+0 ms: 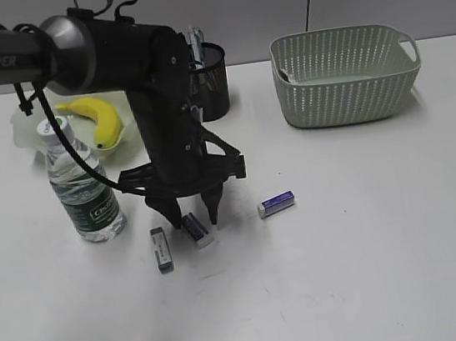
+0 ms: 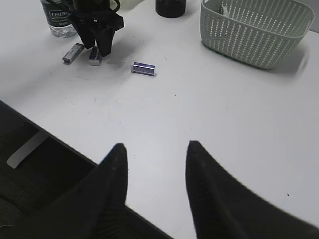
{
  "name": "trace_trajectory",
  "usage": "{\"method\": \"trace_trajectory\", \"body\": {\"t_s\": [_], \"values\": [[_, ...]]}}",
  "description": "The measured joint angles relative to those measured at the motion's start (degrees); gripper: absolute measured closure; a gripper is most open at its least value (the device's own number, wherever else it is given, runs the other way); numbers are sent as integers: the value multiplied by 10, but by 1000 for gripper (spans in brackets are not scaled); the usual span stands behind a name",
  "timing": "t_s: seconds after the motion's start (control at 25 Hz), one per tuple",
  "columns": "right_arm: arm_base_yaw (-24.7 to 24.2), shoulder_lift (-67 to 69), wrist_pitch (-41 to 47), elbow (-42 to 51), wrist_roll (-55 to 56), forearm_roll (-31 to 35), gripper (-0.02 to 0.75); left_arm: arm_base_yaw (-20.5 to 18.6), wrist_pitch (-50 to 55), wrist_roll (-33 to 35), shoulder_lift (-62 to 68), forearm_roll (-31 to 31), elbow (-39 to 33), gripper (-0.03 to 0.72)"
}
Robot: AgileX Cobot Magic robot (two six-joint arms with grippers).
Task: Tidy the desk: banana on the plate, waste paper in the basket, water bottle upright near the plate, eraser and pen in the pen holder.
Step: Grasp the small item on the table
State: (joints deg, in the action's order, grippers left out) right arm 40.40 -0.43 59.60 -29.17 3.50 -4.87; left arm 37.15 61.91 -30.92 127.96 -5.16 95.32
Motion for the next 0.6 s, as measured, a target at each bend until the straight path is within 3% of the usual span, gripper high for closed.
{"method": "trace_trajectory", "body": {"t_s": [0.6], "values": [[0,0,0,0,0,0,416,0,-9,0,13,-1,7,293]]}}
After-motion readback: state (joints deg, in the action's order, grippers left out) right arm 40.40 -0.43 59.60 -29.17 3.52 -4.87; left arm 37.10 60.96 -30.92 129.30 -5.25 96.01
